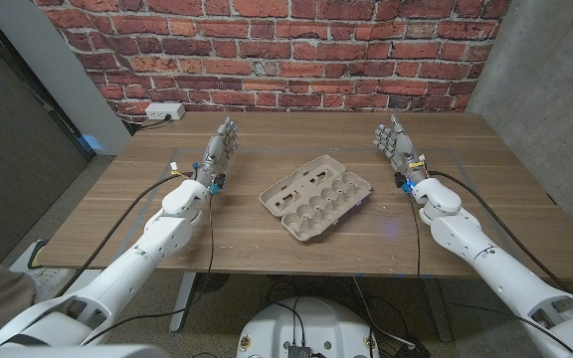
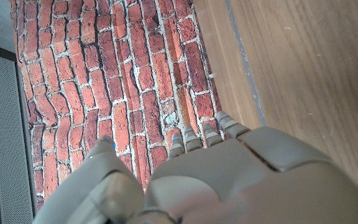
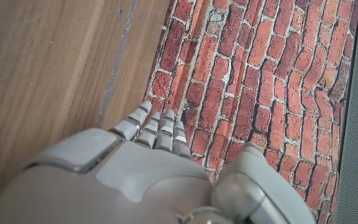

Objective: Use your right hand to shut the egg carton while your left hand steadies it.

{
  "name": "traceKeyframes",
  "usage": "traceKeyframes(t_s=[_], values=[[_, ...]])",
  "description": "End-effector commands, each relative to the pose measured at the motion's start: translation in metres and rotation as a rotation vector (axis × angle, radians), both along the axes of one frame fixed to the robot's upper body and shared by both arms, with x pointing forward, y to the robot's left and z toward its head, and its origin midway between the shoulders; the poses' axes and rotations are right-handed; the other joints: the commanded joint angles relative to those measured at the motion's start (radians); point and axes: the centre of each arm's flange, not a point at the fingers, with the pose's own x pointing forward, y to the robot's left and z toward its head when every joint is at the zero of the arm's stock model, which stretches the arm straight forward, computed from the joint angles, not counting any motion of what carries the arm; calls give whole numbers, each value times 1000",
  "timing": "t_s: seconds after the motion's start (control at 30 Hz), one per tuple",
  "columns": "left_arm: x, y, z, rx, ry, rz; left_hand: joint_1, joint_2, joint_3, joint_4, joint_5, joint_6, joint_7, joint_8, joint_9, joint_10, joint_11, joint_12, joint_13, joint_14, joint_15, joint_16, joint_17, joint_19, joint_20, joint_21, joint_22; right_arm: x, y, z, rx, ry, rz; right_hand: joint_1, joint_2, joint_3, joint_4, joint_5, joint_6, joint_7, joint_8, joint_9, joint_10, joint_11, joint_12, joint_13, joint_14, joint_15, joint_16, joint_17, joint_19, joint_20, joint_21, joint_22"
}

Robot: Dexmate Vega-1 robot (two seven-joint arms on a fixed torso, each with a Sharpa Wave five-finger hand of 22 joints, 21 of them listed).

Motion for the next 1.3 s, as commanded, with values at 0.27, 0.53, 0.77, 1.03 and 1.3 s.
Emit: traceKeyframes(t_s=[0.27,0.53,0.77,1.03,1.3], values=[[-3,1,0,1,-12,-14,6,0,7,1,5,1,-9,4,1,-17,0,-4,4,-10,-36,7,1,-3,-7,5,2,-9,5,9,-47,-27,30,42,4,19,-26,6,-18,-59,8,4,50,-98,29,9,-11,15,7,4,-20,62,4,5],[-9,7,-6,-4,-3,-17,7,0,6,1,5,1,-8,4,1,-21,2,-6,4,-11,-35,6,1,-4,-7,5,2,-13,13,14,-90,-48,26,50,5,21,-33,5,-21,-65,11,5,85,-114,44,13,7,1,15,7,-24,70,6,6],[-14,-2,-3,-22,-21,-10,7,1,6,1,5,3,-9,4,1,-21,3,-6,4,-12,-36,6,1,-4,-8,5,2,-16,12,20,-156,-89,14,63,-3,22,-45,5,-10,-70,17,5,93,-126,47,14,-1,-5,11,7,-36,67,3,7],[-24,-11,-2,-22,-26,5,7,1,5,1,4,3,-9,4,1,-22,-1,-7,4,-13,-36,6,1,-4,-10,6,2,-18,6,25,-167,-87,46,152,10,56,-103,10,9,-87,26,5,126,-161,60,16,4,-21,13,6,-34,79,8,5],[-21,-15,2,-66,-41,12,7,1,3,0,4,5,-7,4,1,-7,2,-1,4,1,-32,11,1,3,-8,8,2,-14,8,35,-271,-105,51,289,24,108,-186,4,7,-100,27,5,131,-185,62,17,-12,-41,8,5,-53,48,4,4]])
